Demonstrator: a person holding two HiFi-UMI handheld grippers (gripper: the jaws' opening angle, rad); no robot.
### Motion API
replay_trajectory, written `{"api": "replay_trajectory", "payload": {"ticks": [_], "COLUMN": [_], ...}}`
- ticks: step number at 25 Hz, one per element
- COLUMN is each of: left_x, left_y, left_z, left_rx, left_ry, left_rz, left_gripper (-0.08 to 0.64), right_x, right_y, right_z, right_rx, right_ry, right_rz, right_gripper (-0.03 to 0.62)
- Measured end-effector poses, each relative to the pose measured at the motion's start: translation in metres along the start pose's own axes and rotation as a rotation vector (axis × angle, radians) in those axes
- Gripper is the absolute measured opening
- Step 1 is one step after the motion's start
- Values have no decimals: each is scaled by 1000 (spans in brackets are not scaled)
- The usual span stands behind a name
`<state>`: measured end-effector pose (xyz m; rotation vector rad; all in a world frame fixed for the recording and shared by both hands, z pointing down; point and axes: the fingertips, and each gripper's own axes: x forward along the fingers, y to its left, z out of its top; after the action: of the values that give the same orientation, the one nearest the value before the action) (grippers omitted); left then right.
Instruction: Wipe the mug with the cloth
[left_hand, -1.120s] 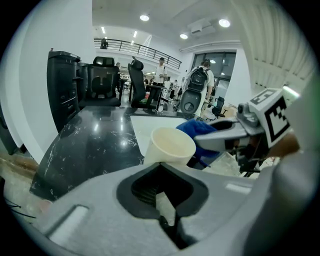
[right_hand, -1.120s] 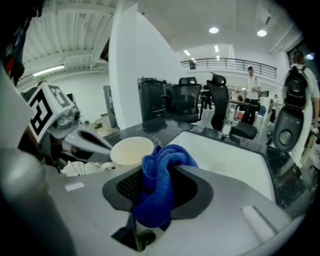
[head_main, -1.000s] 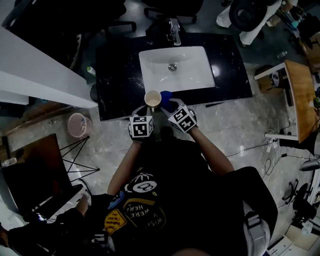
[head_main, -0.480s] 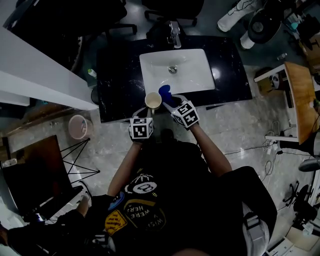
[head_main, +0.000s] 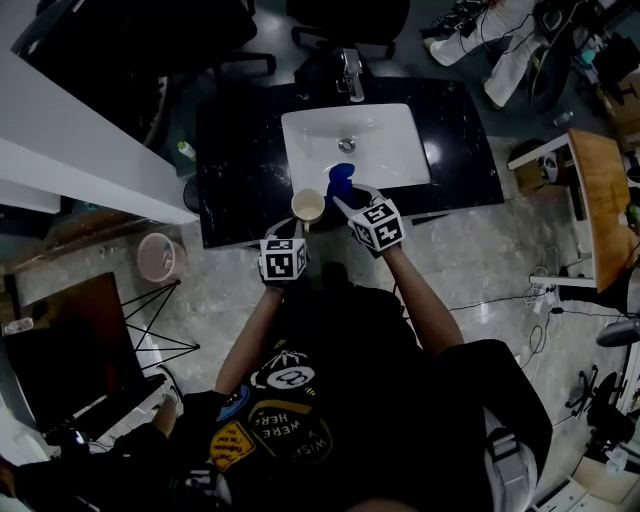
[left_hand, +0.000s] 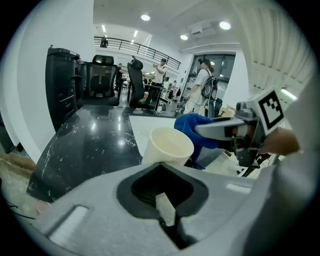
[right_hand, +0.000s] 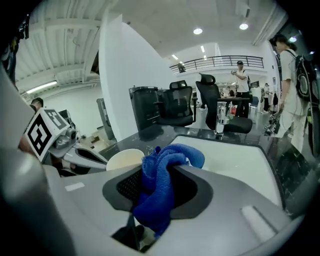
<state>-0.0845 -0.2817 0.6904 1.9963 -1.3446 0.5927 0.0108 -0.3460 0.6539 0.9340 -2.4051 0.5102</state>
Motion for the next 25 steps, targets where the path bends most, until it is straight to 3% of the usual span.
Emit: {"api": "replay_trajectory", "payload": {"ticks": [5,8,10,13,15,19,22,23,25], "left_x": [2,2,0,-1,-1,-1,1,0,-1], "left_y": [-6,-6,-8,-9,-11,-17,-16,-14,-10], "left_z": [-1,0,-2,-3,-3,-6,-4,-4,-3], "left_rx": [16,26,23,32,34,37,32,29,26], "left_ry": [6,6,6,9,14,23,20,18,12], "left_rz": [-10,-17,-22,-30,-34,-48,-54,-53,-44], "left_gripper": [5,5,5,5,5,5,5,5,5], "right_x": [7,2,-2,-3,3,5,-6,-9,-12], "right_y": [51,81,66,19,7,56,100,103,86], "right_z": [-54,-78,-66,-27,-19,-48,-79,-89,-94], "right_rx": [-140,-179,-115,-10,-38,-201,-239,-229,-174], "right_ry": [174,197,147,53,78,184,199,203,192], "right_rz": [142,223,178,37,4,142,306,330,283], "right_gripper": [129,129,129,129,129,129,129,129,129]}}
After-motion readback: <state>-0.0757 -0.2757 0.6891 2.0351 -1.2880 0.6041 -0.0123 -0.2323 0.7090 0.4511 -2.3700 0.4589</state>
